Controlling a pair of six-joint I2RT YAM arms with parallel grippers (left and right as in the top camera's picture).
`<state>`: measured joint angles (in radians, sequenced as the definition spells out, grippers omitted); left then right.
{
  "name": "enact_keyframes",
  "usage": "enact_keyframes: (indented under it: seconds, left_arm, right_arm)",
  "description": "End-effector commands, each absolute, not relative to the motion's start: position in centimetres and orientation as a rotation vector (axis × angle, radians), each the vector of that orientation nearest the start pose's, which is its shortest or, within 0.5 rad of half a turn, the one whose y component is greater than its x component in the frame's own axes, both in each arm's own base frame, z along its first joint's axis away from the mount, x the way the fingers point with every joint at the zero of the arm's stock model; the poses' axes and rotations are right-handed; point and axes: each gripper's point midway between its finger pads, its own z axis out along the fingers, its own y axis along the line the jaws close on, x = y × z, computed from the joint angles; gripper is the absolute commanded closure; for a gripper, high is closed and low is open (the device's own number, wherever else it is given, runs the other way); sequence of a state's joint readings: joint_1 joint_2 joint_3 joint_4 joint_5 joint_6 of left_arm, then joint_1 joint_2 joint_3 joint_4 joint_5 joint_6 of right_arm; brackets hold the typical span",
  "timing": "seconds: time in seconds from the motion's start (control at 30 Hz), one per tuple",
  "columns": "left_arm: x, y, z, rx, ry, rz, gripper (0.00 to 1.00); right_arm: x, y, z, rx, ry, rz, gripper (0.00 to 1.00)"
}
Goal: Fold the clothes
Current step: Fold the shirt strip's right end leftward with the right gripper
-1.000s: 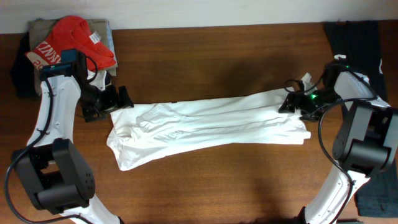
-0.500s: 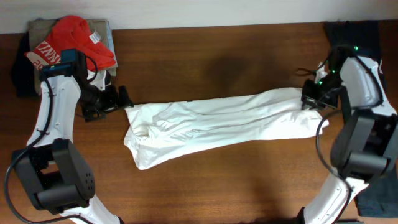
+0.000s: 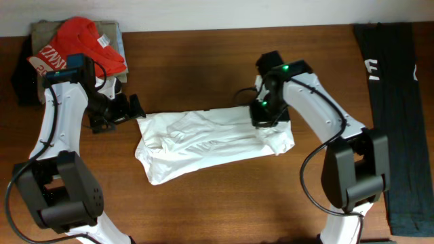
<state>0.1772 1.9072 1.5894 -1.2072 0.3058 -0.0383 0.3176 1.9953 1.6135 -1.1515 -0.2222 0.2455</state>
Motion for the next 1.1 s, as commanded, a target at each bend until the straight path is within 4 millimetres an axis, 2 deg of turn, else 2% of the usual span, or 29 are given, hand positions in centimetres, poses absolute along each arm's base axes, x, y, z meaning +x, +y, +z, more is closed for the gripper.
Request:
enact_keyframes:
  seconds: [0.0,0.07,0.1,0.13,0.2,0.27,0.3,0.37,0.4,0.47,0.5,0.53,0.57,0.6,0.7,0.77,0.83,0.87,0.93,1.0,1.03,1.07]
  left_arm:
    - [37.5,1.5,11.1,-0.311,3.006,-0.458,0.01]
    - [37.5,1.5,11.1,-0.311,3.006,-0.458,0.01]
    - [37.5,1.5,11.1,-0.311,3.006,-0.457,0.01]
    - [37.5,1.5,11.1,-0.311,3.006,-0.457,0.01]
    - [37.5,1.5,11.1,-0.311,3.006,-0.458,0.01]
    - [37.5,1.5,11.1,-0.311,3.006,-0.458,0.01]
    - [37.5,1.5,11.1,-0.311,3.006,-0.458,0.01]
    - [37.5,1.5,11.1,-0.311,3.006,-0.458,0.01]
    - [37.5,1.5,11.1,-0.311,3.007,-0.458,0.01]
    - [37.5,1.5,11.1,-0.311,3.007,-0.458,0.01]
    - [37.5,1.5,11.1,-0.312,3.007,-0.458,0.01]
    - [37.5,1.5,11.1,-0.311,3.006,-0.458,0.01]
    - [37.5,1.5,11.1,-0.311,3.006,-0.458,0.01]
    - [37.5,1.5,11.1,-0.311,3.006,-0.458,0.01]
    - [37.5,1.5,11.1,-0.312,3.007,-0.458,0.01]
    - [37.5,1.5,11.1,-0.312,3.007,-0.458,0.01]
    - [37.5,1.5,11.1,-0.312,3.007,-0.459,0.01]
    - [37.5,1.5,11.1,-0.312,3.007,-0.459,0.01]
    - [37.4,1.5,11.1,-0.312,3.007,-0.459,0.01]
    - [37.5,1.5,11.1,-0.312,3.007,-0.458,0.01]
    - [37.5,1.5,11.1,-0.312,3.007,-0.458,0.01]
    - [37.5,1.5,11.1,-0.312,3.007,-0.458,0.01]
  right_arm:
    - [35.0,18.6,7.9,-0.115,3.127,0.383,0.93]
    - [34.8,20.5,7.9,-0.149,3.104,0.397,0.86]
    - [34.7,21.5,8.0,-0.172,3.089,0.409,0.87]
    - [34.7,22.2,8.0,-0.173,3.079,0.416,0.77]
    - [34.7,23.7,8.2,-0.205,3.047,0.437,0.21]
    - [35.0,23.2,9.5,-0.211,3.053,0.428,0.16]
    - [35.3,22.5,10.4,-0.216,3.054,0.420,0.16]
    - [36.7,19.1,12.9,-0.145,3.054,0.327,0.16]
    - [37.3,17.0,13.6,-0.097,3.055,0.254,0.16]
    - [37.1,14.0,13.2,-0.072,3.099,0.214,0.18]
    - [36.4,13.1,12.3,-0.039,3.143,0.203,0.30]
    - [35.3,12.6,10.9,-0.029,3.194,0.184,0.48]
    - [34.4,12.8,9.4,-0.042,3.221,0.179,0.57]
    - [33.7,13.5,8.0,-0.056,3.239,0.207,0.61]
    - [31.5,16.8,4.1,-0.080,3.265,0.419,0.69]
    - [30.0,18.5,2.4,-0.110,3.273,0.500,0.69]
    - [28.1,19.0,1.2,-0.099,3.320,0.453,0.68]
    - [27.8,18.7,1.0,-0.093,3.332,0.394,0.72]
    - [27.9,17.1,1.6,0.021,3.353,0.261,0.93]
    - [29.6,14.7,4.5,0.069,3.332,0.094,0.93]
    - [31.3,13.6,7.4,0.092,3.290,0.032,0.88]
    - [32.0,13.7,8.8,0.085,3.267,0.045,0.84]
